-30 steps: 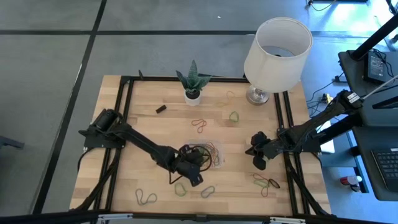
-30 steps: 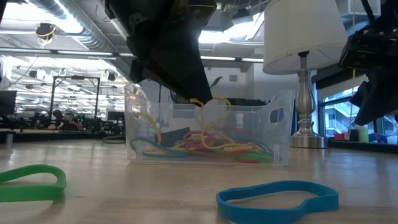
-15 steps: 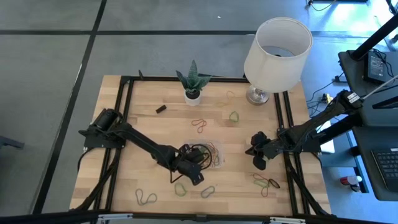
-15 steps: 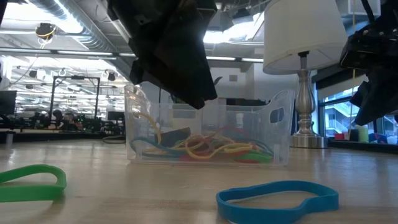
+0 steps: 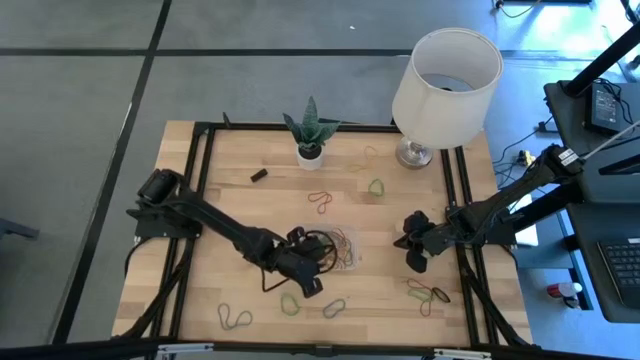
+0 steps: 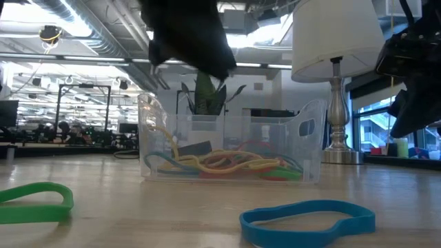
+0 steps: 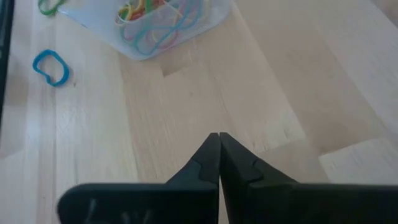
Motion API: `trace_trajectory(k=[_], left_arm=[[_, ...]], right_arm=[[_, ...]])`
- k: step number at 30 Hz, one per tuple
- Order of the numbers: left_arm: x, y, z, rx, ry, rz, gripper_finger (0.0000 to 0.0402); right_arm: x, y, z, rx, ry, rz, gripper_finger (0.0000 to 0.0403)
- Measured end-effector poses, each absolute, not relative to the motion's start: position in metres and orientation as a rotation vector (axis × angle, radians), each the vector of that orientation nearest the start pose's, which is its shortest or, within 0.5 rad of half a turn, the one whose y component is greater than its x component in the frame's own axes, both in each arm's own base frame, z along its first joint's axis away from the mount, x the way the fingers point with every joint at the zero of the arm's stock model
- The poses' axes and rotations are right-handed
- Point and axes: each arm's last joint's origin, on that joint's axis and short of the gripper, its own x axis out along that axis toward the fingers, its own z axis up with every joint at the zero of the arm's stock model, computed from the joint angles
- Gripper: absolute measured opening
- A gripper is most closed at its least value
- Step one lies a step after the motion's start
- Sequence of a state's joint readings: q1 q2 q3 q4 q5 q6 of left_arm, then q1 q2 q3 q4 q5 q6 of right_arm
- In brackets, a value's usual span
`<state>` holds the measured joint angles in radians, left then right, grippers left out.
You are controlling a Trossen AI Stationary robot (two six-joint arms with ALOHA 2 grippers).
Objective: Pick and place rubber bands into bin
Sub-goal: Put the green rubber band into the transparent bin
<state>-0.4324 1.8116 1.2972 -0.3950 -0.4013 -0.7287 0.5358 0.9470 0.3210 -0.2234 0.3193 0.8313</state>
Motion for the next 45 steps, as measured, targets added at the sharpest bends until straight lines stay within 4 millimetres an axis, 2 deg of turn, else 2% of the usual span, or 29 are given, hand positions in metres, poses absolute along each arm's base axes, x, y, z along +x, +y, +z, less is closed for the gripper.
trace_trajectory(k=[7,15,20,23,26,29,33,41,45], left_arm=[[0.340,-0.161,0.230,-0.189,0.766,0.191,0.0008],[0.309,-0.167,0.216,-0.123,0.775,0.192,0.0002],[0.289,-0.161,0.215,-0.150,0.735,0.149,0.0001],[0.275,-0.153,0.218,-0.138,0.696,0.120,0.0001],[0.259,-0.140,0.221,-0.122,0.670,0.093,0.0001],[0.245,-0.125,0.220,-0.119,0.651,0.049,0.0001],[0.233,-0.105,0.216,-0.119,0.588,-0.019,0.0002],[0.214,-0.070,0.207,-0.095,0.529,-0.051,0.0002],[0.205,-0.058,0.210,-0.079,0.491,-0.065,0.0002]], right_arm=[[0.147,0.076,0.156,0.476,0.746,-0.147,0.0003],[0.159,0.081,0.179,0.522,0.708,-0.207,0.0002],[0.169,0.087,0.191,0.515,0.793,-0.288,0.0001],[0.175,0.091,0.197,0.531,0.888,-0.393,0.0001],[0.176,0.093,0.200,0.627,1.001,-0.582,0.0001],[0.173,0.093,0.196,0.718,1.115,-0.761,0.0001],[0.171,0.098,0.188,0.840,1.229,-0.865,0.0011],[0.166,0.115,0.176,0.971,1.257,-1.010,0.0066],[0.163,0.126,0.171,1.020,1.229,-1.075,0.0096]])
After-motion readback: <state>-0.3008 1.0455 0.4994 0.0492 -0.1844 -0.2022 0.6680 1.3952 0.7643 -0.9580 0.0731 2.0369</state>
